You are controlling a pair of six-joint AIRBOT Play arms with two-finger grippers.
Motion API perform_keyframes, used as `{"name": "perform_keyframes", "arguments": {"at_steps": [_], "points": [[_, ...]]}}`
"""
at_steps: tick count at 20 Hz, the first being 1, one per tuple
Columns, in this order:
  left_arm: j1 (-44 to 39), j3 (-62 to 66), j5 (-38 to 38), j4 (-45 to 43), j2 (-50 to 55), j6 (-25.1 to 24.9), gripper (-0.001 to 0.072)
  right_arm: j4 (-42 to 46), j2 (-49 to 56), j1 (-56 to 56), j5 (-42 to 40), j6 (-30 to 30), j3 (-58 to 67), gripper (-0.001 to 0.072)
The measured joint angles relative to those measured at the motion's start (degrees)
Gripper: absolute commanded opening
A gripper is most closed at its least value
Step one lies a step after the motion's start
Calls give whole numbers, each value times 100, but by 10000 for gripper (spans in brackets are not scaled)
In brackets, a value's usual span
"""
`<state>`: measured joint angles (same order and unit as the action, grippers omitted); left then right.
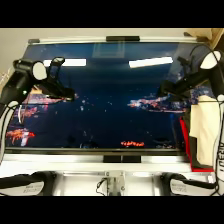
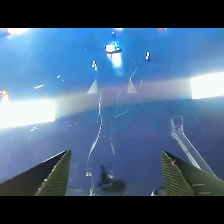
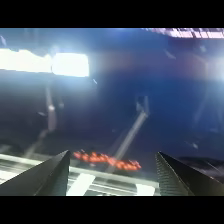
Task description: Fold the shirts.
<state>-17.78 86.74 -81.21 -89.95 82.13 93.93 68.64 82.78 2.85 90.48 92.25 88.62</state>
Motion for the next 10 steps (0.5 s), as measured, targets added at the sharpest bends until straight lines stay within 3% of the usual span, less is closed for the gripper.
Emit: {"name": "perform_keyframes", "arguments": {"at_steps": [10], "points": [[0, -9, 173, 42, 9, -177, 677, -280, 9, -28, -131, 9, 0, 644]]}}
